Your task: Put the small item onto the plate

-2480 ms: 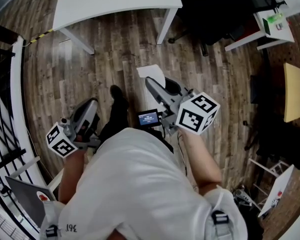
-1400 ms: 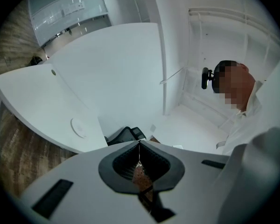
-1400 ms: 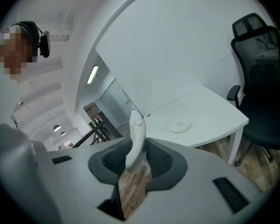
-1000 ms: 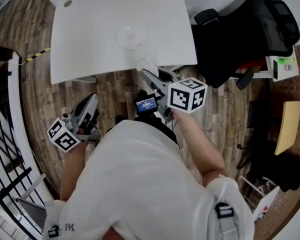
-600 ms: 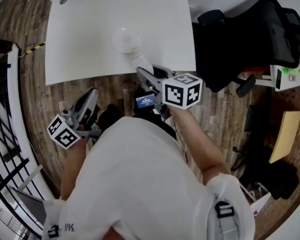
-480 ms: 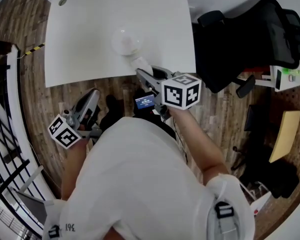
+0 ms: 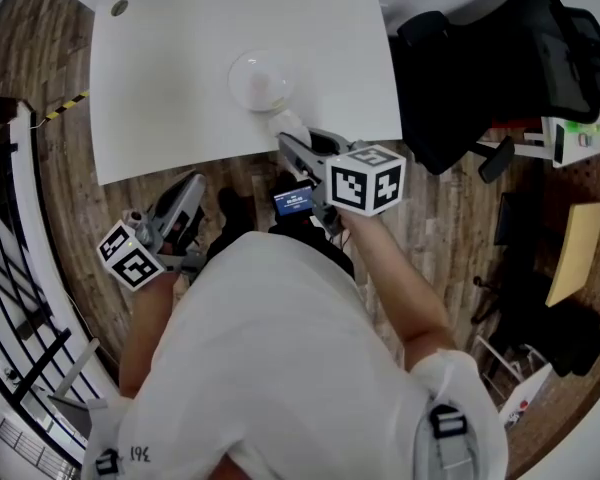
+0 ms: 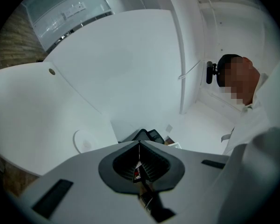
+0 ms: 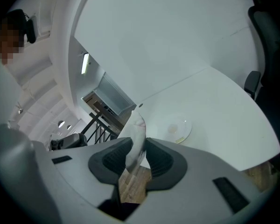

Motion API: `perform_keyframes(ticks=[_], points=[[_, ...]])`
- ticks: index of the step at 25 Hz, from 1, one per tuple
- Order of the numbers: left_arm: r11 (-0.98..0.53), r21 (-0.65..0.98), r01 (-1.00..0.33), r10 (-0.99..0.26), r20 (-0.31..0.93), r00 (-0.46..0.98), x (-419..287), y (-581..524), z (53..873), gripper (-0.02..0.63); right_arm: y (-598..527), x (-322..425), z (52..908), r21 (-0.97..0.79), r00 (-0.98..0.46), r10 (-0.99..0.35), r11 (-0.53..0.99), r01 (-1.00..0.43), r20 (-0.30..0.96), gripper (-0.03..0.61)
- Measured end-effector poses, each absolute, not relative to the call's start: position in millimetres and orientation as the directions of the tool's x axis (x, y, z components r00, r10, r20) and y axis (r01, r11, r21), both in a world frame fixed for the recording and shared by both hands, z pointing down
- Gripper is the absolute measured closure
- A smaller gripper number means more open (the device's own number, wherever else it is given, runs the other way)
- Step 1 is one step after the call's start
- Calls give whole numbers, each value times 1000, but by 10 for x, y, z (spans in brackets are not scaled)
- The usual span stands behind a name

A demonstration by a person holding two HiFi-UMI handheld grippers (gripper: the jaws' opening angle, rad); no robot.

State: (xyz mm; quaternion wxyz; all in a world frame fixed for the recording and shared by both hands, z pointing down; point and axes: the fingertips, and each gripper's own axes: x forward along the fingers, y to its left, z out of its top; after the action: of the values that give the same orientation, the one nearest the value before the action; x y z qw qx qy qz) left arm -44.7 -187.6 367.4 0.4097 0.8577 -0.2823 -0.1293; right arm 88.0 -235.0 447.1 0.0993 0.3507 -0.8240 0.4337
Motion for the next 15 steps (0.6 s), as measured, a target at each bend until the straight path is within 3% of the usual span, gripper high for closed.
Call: perform_keyframes(ticks=[9,15], points=[[-515,772,-372,-572,13,820,-621,-2084,3742,609,-2564,789,4490,-613,-700,-525,367,-699,484,479],[-508,762,-401,-567,54,822,-564,-2403,3964,609,-3128,730,4674,-458,-642,-537,450,-767,548,479]])
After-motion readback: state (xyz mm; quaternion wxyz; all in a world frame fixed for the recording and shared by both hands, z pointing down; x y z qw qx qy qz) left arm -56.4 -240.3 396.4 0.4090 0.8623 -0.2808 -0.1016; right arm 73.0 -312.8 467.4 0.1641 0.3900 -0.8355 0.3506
